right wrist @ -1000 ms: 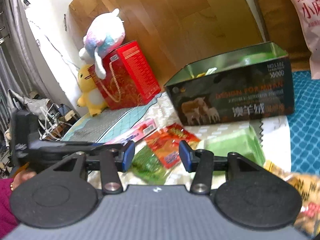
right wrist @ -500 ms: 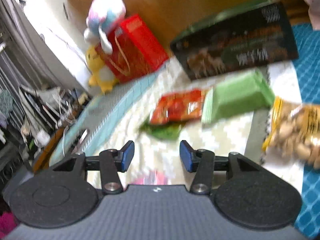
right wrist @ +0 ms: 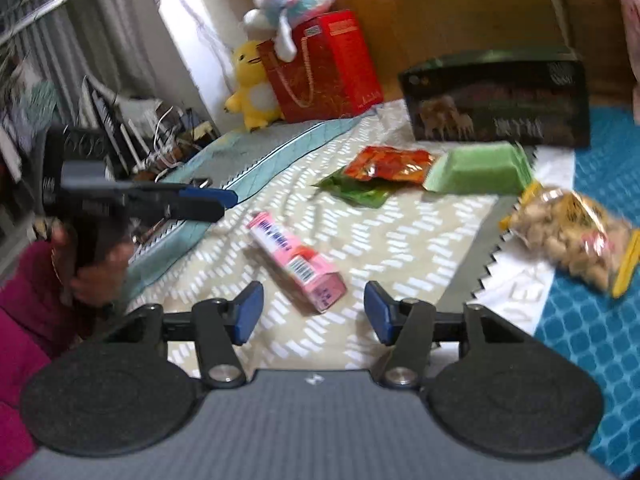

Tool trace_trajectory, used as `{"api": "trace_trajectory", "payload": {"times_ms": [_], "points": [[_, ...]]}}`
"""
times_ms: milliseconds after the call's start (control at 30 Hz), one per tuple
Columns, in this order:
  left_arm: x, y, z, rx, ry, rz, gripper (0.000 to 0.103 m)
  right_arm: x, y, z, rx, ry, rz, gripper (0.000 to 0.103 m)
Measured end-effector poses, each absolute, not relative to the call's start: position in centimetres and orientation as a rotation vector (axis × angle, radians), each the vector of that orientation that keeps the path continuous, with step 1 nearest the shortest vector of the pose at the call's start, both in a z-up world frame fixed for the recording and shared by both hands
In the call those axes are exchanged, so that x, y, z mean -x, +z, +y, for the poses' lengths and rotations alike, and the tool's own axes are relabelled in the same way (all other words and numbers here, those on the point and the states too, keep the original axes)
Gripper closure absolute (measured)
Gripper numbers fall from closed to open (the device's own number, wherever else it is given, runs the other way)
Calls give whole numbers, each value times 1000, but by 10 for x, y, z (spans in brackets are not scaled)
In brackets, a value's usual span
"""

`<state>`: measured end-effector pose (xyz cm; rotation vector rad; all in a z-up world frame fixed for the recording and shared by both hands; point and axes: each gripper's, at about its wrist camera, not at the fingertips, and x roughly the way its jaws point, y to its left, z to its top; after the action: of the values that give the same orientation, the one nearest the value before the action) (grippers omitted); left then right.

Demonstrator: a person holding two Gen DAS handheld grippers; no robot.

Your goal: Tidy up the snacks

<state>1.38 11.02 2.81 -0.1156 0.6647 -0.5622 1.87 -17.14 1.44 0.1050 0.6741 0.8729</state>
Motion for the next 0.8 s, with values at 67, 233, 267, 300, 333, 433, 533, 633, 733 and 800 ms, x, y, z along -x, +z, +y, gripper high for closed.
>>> {"api": "trace_trajectory", "payload": {"times_ms": [67,233,267,300,333,433,533,633,733,800], "points": [[-18,27,123,217,-555,695,17,-19,13,-162,-60,883,665,45],[-27,19,135,352,-535,740,18,-23,5,-151,15,854,643,45],[-29,18,134,347,-520,740,18,-23,5,-150,24,851,638,45],[-28,18,131,343,-505,740,18,-21,5,-151,29,847,634,45],[-29,18,127,335,-496,739,18,-20,5,-151,35,841,630,45],[-33,18,114,300,-513,749,26,-18,6,-153,46,817,624,46],[-36,14,95,233,-579,825,53,-16,5,-151,60,804,617,50],[-31,10,87,210,-610,860,68,-16,5,-151,71,800,605,59],[-25,11,85,216,-603,860,71,-12,8,-151,76,790,586,60],[-26,13,84,227,-597,860,71,-12,13,-153,74,773,562,60]]}}
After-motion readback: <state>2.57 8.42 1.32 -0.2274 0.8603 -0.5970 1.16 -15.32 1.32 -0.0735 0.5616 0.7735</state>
